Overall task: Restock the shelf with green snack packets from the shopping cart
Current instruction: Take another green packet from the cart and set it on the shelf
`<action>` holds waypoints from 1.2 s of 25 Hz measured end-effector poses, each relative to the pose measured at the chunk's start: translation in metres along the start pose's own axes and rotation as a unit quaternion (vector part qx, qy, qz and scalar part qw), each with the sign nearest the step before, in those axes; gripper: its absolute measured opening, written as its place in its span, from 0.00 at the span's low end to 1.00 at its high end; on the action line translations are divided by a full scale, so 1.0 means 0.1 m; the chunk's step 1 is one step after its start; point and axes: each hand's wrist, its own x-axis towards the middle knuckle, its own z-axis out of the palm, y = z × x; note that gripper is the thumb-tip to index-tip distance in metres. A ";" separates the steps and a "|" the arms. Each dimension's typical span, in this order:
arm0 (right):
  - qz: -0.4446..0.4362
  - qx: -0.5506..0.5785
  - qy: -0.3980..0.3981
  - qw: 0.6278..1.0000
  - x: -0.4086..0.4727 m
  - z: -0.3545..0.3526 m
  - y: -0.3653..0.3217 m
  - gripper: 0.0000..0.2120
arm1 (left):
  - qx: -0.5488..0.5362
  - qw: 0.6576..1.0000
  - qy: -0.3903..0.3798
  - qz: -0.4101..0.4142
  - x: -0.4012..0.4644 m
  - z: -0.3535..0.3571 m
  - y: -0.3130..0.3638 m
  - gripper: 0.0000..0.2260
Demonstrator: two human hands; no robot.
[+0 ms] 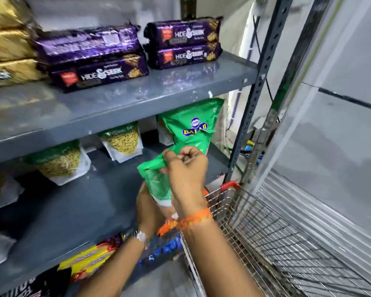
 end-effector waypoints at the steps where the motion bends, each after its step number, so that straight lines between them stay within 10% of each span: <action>1: -0.002 0.000 0.002 1.000 0.08 0.14 0.03 0.17 | 0.062 0.998 -0.029 0.008 0.11 -0.11 0.05 0.18; 12: 0.024 0.011 -0.106 0.994 0.45 0.92 0.45 0.06 | 0.091 0.991 0.043 0.093 1.01 -0.56 -0.19 0.19; 16: 0.031 0.077 -0.139 0.987 0.64 0.49 0.40 0.09 | 0.096 0.990 -0.012 0.106 1.16 -0.63 -0.39 0.33; 22: 0.026 -0.130 -0.086 0.987 1.15 -0.28 0.92 0.05 | -0.018 0.996 0.026 0.078 1.00 -0.55 -0.51 0.42; 30: 0.023 -0.256 -0.264 0.930 1.34 -0.25 1.43 0.37 | -0.222 0.973 0.047 0.043 0.57 -0.18 -0.78 0.38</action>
